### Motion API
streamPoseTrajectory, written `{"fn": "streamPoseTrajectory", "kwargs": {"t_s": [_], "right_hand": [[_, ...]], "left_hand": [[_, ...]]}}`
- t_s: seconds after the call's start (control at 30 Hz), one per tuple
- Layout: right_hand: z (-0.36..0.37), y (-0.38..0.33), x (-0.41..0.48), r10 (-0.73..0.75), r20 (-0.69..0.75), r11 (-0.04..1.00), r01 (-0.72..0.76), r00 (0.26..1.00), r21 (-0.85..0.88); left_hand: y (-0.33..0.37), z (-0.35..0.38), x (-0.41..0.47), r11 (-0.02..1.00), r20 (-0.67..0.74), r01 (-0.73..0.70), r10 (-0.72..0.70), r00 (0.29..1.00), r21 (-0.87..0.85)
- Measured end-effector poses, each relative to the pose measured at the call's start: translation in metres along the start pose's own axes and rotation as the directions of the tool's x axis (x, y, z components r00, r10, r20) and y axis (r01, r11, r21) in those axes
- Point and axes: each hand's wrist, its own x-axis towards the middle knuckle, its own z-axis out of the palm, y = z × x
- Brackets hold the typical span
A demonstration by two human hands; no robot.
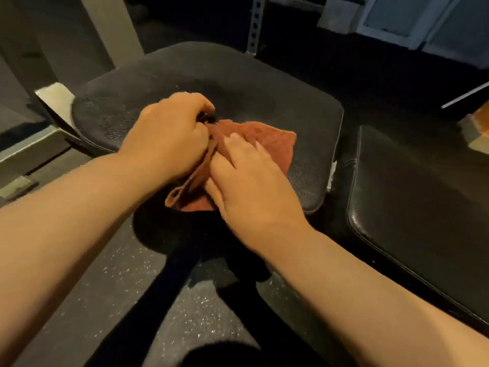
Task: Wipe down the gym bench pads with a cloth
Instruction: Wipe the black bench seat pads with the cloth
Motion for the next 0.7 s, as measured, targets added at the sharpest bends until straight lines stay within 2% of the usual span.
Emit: {"fn": "streamPoseTrajectory", "kwargs": {"t_s": [0.13,0.23,0.33,0.43,0.5,0.6,0.7], "right_hand": [[-0.005,0.038,-0.051,-0.061,-0.028,0.996,0.058,0.998,-0.072],[-0.008,0.059,-0.088,-0.007,-0.137,0.993,-0.010,0.991,-0.119],[-0.001,0.051,-0.087,0.076,-0.204,0.993,-0.093,0.976,-0.072],[0.005,0.036,-0.067,0.137,-0.210,0.989,-0.147,0.968,-0.032],[0.004,0.048,-0.072,0.097,-0.214,0.994,-0.104,0.972,-0.019],[-0.007,0.073,-0.104,0.098,-0.221,0.994,-0.085,0.970,0.067],[-0.017,0.074,-0.113,0.146,-0.123,0.976,-0.123,0.982,0.178]], "left_hand": [[0.023,0.013,0.003,0.998,0.073,-0.052,0.051,0.996,0.021],[0.053,0.030,-0.004,0.983,0.120,-0.173,0.165,0.979,0.062],[0.072,0.044,-0.004,0.967,0.121,-0.244,0.234,0.965,0.080],[0.075,0.046,0.006,0.987,0.114,-0.151,0.145,0.983,0.053],[0.078,0.047,0.009,0.988,0.124,-0.138,0.128,0.984,0.075],[0.087,0.051,0.002,0.972,0.176,-0.205,0.183,0.967,0.117],[0.080,0.044,-0.004,0.952,0.258,-0.291,0.259,0.931,0.095]]}}
